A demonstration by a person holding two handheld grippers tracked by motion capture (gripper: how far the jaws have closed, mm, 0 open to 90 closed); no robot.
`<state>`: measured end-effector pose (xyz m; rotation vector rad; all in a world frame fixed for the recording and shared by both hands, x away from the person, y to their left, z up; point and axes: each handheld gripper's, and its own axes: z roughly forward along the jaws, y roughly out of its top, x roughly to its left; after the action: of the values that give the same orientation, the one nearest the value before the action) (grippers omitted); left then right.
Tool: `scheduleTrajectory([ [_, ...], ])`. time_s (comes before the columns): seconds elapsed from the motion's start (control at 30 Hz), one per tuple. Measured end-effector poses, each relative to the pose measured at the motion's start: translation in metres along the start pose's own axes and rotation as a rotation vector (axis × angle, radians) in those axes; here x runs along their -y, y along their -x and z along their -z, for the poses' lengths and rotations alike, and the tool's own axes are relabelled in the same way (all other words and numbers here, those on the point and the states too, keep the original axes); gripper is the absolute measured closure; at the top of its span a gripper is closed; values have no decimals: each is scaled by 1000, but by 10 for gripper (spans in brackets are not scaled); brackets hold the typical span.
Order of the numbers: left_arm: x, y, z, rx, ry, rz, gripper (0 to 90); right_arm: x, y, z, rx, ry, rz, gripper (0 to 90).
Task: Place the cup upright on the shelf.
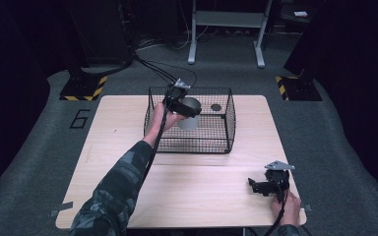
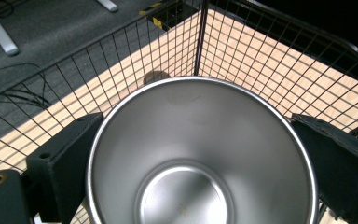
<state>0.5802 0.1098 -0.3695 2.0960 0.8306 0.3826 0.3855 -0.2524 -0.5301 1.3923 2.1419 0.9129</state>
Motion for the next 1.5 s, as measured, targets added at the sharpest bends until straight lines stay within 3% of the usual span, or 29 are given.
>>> scheduleTrajectory([
  [0.73, 12, -5, -36, 4, -115, 3, 64, 0, 0, 0, -1, 0, -1, 0],
  [1.5, 18, -6, -52, 11, -174, 9, 64, 0, 0, 0, -1, 1, -6, 0],
])
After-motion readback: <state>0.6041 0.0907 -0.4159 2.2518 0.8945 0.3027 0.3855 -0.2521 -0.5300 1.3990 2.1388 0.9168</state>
